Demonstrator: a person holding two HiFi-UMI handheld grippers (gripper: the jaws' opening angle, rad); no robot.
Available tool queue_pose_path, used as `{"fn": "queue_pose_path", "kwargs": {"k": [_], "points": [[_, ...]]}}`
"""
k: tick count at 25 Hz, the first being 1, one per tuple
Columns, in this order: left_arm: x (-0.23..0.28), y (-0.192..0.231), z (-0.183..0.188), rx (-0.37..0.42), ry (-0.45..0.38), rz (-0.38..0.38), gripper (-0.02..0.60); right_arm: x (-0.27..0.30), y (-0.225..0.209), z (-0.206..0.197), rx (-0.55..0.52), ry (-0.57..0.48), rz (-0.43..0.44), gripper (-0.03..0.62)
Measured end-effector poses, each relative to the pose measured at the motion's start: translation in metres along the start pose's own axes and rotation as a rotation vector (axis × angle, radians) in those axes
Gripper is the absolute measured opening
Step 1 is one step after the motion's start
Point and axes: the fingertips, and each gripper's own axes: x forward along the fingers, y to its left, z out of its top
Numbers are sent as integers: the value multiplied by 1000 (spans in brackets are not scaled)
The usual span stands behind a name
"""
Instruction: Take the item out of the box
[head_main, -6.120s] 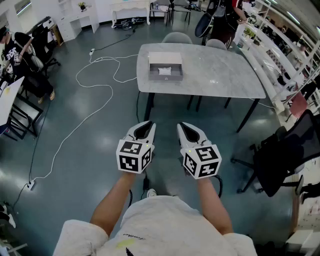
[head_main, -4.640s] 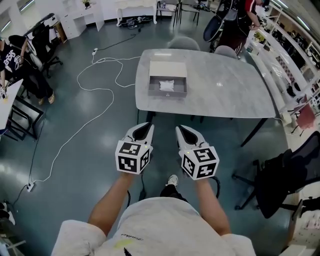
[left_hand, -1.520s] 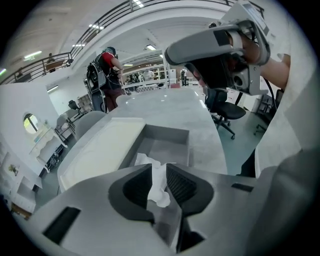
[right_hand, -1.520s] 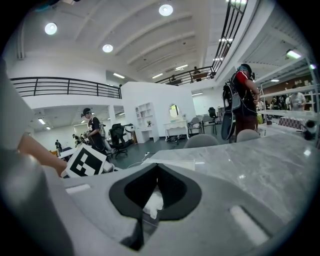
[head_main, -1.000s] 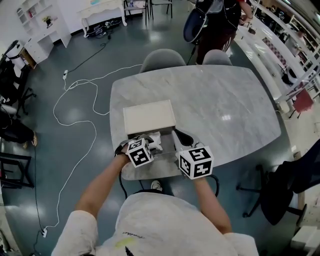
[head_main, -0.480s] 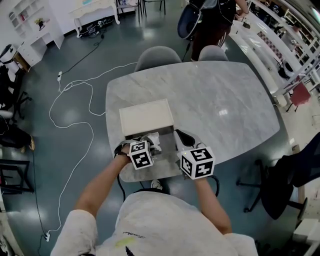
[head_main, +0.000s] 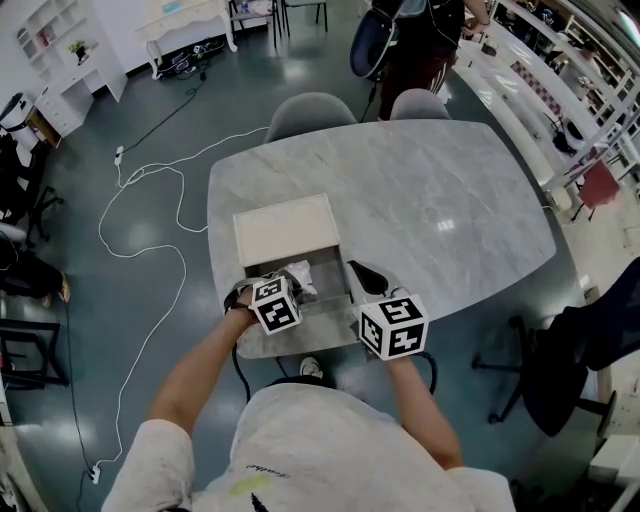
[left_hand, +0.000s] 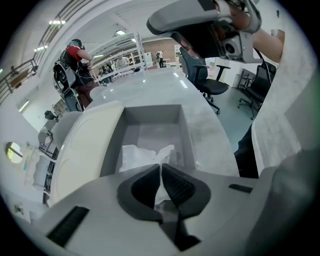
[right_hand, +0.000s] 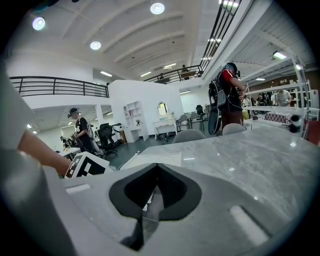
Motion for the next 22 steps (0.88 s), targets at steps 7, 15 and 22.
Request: {"fn": "queue_pose_path", "kwargs": {"k": [7,15,22], "points": [[-11,-3,17,-35,-28,91,21,-22,-1,-2,-13,-9,19,5],[-47,-3,33,-116,-120,219,20,-35,19,-1,-46,-20,67,5],[-103,3,51,-279,-275,351,20,-49,38,7,-65,-39,110,5]]}}
